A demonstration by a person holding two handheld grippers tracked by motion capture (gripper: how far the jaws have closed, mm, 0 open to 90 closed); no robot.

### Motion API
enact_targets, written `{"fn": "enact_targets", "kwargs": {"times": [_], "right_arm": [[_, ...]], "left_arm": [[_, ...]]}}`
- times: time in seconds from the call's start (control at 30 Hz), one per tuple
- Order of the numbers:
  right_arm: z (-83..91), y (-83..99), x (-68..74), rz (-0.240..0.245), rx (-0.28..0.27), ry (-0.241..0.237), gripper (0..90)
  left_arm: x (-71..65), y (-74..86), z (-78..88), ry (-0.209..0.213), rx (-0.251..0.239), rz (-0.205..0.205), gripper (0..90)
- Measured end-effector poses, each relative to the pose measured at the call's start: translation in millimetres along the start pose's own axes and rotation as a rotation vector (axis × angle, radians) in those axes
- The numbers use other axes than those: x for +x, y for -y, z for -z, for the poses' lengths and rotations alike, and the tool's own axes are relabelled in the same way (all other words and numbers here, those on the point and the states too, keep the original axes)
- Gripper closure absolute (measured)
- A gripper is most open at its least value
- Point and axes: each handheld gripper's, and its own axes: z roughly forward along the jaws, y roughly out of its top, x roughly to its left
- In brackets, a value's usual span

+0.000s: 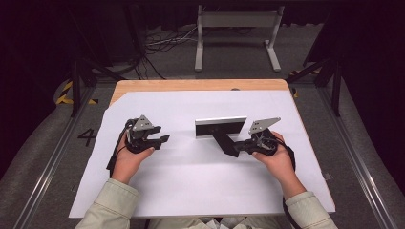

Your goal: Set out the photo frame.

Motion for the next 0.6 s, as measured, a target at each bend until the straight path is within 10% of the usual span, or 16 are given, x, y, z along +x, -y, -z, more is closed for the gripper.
{"fn": "enact_targets", "kwargs": {"times": [0.6], "right_arm": [[17.8,1.1,4.5,-0.007,-0.035,0.032,83.5]], "left_arm": [[4.2,-4.6,0.9,-0.019,-0.002,0.018,56.1]]}}
